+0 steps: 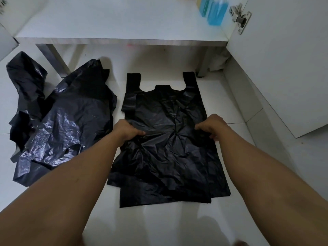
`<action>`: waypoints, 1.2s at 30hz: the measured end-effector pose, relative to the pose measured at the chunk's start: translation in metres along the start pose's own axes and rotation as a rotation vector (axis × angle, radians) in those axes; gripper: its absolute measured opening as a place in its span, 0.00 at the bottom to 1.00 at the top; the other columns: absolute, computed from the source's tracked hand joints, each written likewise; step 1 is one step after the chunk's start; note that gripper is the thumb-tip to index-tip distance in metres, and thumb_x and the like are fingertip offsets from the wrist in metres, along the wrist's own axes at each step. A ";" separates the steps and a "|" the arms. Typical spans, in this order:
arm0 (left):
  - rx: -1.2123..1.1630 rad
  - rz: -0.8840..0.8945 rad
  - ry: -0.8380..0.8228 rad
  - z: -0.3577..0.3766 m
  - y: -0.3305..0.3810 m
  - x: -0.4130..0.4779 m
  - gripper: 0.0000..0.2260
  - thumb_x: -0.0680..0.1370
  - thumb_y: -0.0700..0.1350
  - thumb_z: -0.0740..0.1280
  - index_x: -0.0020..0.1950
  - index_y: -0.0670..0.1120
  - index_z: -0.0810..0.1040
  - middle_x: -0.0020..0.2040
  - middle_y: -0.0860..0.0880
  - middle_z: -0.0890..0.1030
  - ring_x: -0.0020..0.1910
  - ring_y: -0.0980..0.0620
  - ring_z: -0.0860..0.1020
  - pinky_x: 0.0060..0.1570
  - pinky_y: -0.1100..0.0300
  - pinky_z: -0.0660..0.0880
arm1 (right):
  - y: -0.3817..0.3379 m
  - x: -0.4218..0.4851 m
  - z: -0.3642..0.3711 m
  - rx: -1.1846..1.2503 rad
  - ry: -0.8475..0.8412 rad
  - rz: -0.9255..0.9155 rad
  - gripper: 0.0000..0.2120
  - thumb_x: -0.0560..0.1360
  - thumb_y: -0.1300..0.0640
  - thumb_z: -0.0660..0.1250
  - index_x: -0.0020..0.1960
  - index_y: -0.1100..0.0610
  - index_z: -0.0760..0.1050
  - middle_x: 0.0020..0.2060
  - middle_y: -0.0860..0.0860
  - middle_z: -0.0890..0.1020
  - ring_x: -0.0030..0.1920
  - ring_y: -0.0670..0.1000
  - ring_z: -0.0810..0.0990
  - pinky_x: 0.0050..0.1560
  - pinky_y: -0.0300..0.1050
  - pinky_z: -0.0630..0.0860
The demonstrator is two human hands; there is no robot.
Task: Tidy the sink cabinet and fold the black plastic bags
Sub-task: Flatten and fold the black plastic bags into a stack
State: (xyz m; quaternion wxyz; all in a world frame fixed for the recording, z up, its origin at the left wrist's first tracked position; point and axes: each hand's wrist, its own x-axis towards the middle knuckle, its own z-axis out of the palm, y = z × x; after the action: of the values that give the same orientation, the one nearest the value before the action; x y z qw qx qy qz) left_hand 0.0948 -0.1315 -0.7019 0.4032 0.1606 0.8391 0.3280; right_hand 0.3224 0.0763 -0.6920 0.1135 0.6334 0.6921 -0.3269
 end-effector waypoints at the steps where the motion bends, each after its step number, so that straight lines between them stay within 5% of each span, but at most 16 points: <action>1: -0.066 -0.034 -0.013 0.000 0.000 -0.002 0.21 0.66 0.43 0.83 0.54 0.39 0.80 0.47 0.46 0.82 0.47 0.46 0.81 0.51 0.55 0.79 | 0.000 -0.002 -0.002 -0.051 -0.149 0.044 0.27 0.68 0.49 0.76 0.60 0.62 0.72 0.52 0.58 0.80 0.45 0.56 0.82 0.45 0.50 0.82; 3: -0.160 -0.087 -0.038 0.001 0.002 -0.004 0.17 0.68 0.42 0.82 0.51 0.40 0.79 0.45 0.45 0.82 0.43 0.46 0.81 0.42 0.56 0.79 | 0.001 0.001 -0.001 -0.071 -0.293 0.063 0.22 0.72 0.53 0.74 0.60 0.62 0.74 0.54 0.60 0.81 0.45 0.56 0.81 0.47 0.50 0.81; 6: -0.192 -0.143 -0.055 -0.001 0.005 -0.004 0.20 0.70 0.44 0.80 0.55 0.39 0.78 0.50 0.42 0.82 0.46 0.43 0.82 0.43 0.55 0.80 | -0.003 0.004 -0.003 -0.007 -0.218 -0.002 0.15 0.74 0.59 0.71 0.57 0.64 0.75 0.53 0.62 0.81 0.47 0.58 0.82 0.47 0.51 0.81; 9: 0.001 -0.110 -0.042 -0.005 0.003 0.001 0.26 0.70 0.47 0.80 0.61 0.40 0.74 0.55 0.43 0.79 0.53 0.43 0.79 0.49 0.51 0.78 | -0.006 0.009 -0.010 -0.034 -0.143 -0.054 0.10 0.74 0.60 0.69 0.51 0.66 0.75 0.50 0.62 0.82 0.47 0.60 0.82 0.52 0.58 0.82; 11: 0.196 -0.039 -0.018 -0.006 0.000 0.003 0.27 0.68 0.47 0.82 0.61 0.41 0.75 0.55 0.44 0.77 0.55 0.42 0.78 0.49 0.53 0.77 | -0.004 0.011 -0.008 -0.108 -0.128 -0.071 0.06 0.75 0.60 0.67 0.49 0.63 0.73 0.52 0.61 0.80 0.46 0.57 0.80 0.53 0.53 0.81; 14: 0.414 0.070 -0.004 -0.001 -0.009 0.009 0.28 0.65 0.50 0.83 0.60 0.41 0.80 0.57 0.45 0.81 0.55 0.44 0.80 0.52 0.56 0.78 | 0.000 0.012 0.001 -0.145 -0.095 -0.106 0.07 0.75 0.61 0.67 0.51 0.60 0.71 0.54 0.60 0.79 0.45 0.56 0.79 0.46 0.48 0.80; 17: 0.478 0.095 0.010 0.000 -0.017 0.010 0.27 0.63 0.51 0.82 0.58 0.42 0.82 0.56 0.43 0.81 0.54 0.44 0.80 0.56 0.52 0.80 | 0.004 0.010 0.008 -0.140 -0.048 -0.131 0.10 0.73 0.61 0.69 0.52 0.60 0.72 0.50 0.60 0.78 0.46 0.59 0.80 0.50 0.52 0.81; 22: 0.511 0.130 0.023 0.003 -0.027 0.019 0.45 0.52 0.62 0.79 0.65 0.43 0.78 0.59 0.44 0.75 0.54 0.41 0.79 0.57 0.44 0.80 | 0.009 0.006 0.008 -0.167 -0.084 -0.101 0.15 0.71 0.61 0.74 0.55 0.60 0.74 0.52 0.59 0.77 0.49 0.59 0.80 0.54 0.56 0.81; 26: 0.655 0.127 0.076 0.010 -0.023 0.008 0.42 0.64 0.64 0.79 0.72 0.48 0.72 0.71 0.44 0.65 0.70 0.37 0.67 0.69 0.39 0.67 | 0.012 0.004 0.010 -0.210 -0.067 -0.104 0.13 0.71 0.59 0.74 0.50 0.60 0.73 0.53 0.58 0.78 0.49 0.58 0.79 0.55 0.55 0.81; 28: 0.724 0.219 0.180 0.016 -0.021 -0.002 0.39 0.67 0.68 0.74 0.72 0.51 0.70 0.75 0.44 0.60 0.74 0.37 0.59 0.70 0.36 0.59 | 0.012 -0.001 0.014 -0.227 0.091 -0.172 0.11 0.72 0.56 0.72 0.48 0.59 0.72 0.54 0.57 0.76 0.50 0.57 0.77 0.55 0.55 0.79; 31: 0.760 0.596 0.300 0.030 -0.033 -0.017 0.34 0.69 0.71 0.65 0.68 0.51 0.73 0.74 0.44 0.65 0.74 0.41 0.61 0.69 0.36 0.58 | 0.011 -0.015 0.036 -0.087 0.395 -0.394 0.11 0.74 0.53 0.66 0.53 0.56 0.71 0.54 0.55 0.74 0.55 0.58 0.73 0.56 0.58 0.74; 33: 0.853 0.764 0.240 0.044 -0.048 -0.024 0.34 0.69 0.73 0.60 0.64 0.51 0.75 0.70 0.45 0.70 0.71 0.42 0.65 0.70 0.37 0.59 | 0.010 -0.027 0.060 -0.072 0.401 -0.517 0.10 0.76 0.49 0.64 0.52 0.55 0.72 0.53 0.54 0.75 0.55 0.57 0.74 0.56 0.57 0.72; 36: 0.915 0.766 0.153 0.059 -0.070 -0.029 0.39 0.69 0.76 0.56 0.69 0.52 0.74 0.70 0.47 0.71 0.70 0.43 0.67 0.71 0.36 0.58 | 0.021 -0.033 0.088 -0.091 0.407 -0.538 0.11 0.79 0.47 0.61 0.56 0.53 0.75 0.56 0.53 0.76 0.59 0.56 0.72 0.59 0.58 0.67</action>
State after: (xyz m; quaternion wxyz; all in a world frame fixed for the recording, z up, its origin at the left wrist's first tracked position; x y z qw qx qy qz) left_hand 0.1588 -0.1734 -0.7604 0.0848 0.5846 0.8042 0.0659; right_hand 0.3257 -0.0029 -0.7467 -0.0892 0.4746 0.8568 -0.1807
